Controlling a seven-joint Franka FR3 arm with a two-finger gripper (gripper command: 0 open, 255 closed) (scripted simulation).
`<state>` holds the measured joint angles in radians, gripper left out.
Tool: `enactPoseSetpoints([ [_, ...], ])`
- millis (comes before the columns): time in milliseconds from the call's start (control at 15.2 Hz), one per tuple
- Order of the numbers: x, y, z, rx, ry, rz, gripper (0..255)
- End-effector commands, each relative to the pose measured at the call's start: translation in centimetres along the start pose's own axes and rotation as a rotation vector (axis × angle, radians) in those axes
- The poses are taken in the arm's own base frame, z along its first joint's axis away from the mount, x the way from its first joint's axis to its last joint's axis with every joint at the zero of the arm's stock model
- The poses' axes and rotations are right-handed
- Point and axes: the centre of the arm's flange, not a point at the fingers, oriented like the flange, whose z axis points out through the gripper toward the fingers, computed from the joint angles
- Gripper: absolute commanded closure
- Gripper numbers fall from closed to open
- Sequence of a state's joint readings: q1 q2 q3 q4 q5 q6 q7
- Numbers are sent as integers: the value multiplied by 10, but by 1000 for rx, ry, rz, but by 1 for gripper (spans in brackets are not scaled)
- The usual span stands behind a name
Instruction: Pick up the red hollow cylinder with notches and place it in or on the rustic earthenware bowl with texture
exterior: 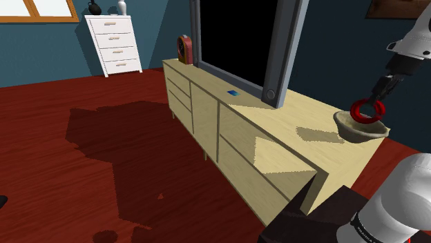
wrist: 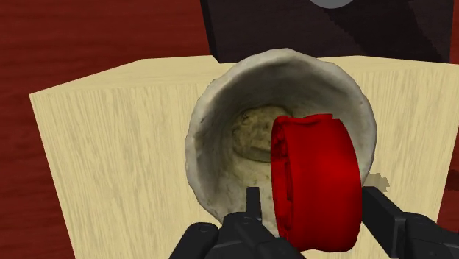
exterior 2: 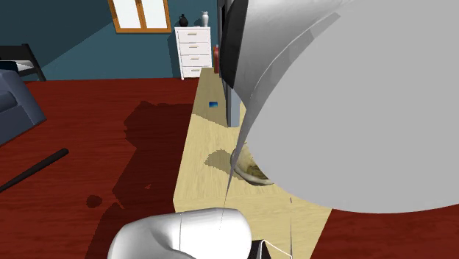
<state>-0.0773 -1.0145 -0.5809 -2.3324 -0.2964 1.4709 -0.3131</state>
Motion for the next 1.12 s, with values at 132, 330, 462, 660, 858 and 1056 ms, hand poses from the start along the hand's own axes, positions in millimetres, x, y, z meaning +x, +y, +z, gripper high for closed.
enactPoseSetpoints([
  [132, 0, 0, 0, 0, 0, 0, 0],
  [330, 0, 0, -13, 0, 0, 0, 0],
  [462, 0, 0, -40, 0, 0, 0, 0],
  [660, 0, 0, -50, 0, 0, 0, 0],
  [858, 0, 0, -50, 0, 0, 0, 0],
  [1056, 0, 0, -50, 0, 0, 0, 0],
])
